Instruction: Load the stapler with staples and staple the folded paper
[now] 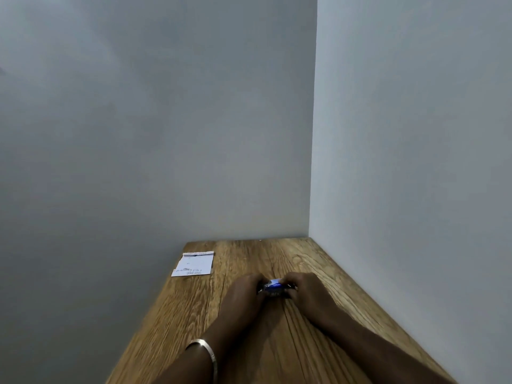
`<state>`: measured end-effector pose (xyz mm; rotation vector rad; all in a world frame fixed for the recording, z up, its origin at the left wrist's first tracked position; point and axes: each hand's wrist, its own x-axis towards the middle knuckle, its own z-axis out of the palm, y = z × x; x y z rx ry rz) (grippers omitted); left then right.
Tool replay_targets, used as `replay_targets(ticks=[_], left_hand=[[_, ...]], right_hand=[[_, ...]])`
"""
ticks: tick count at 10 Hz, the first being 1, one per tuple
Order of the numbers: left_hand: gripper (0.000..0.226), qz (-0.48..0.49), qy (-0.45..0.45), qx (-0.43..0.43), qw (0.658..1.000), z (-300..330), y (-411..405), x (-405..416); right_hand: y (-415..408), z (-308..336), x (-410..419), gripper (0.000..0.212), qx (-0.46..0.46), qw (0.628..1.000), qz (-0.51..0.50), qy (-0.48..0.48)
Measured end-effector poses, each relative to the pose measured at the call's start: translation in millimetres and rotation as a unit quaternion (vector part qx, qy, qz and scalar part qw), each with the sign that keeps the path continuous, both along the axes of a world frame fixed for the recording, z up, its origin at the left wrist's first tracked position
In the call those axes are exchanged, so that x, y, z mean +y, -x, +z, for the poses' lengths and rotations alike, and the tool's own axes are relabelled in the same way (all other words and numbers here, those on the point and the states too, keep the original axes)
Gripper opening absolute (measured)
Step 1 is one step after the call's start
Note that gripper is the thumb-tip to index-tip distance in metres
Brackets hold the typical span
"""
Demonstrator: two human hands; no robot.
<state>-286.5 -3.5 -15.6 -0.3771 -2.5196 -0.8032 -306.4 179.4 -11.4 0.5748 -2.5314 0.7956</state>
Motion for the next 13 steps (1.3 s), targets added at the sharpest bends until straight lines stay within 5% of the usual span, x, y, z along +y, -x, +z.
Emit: replay_targets(ticks=[6,9,13], left_hand=[[0.021,0.022,-0.012,0.001,1.000,1,171,34],[0.024,0.027,-0.015,0.005,1.000,1,192,34],[0.089,0.057,-0.020,-0.033,0.998,-1,173,32]], right_hand=[[165,-5,14,0.017,0.010,0.998,-0.057,-0.036],[188,-7,15,0.017,0.024,0.997,-0.054,-0.039],[164,-3,6,0.059,0.032,0.995,-0.072,-0.056]])
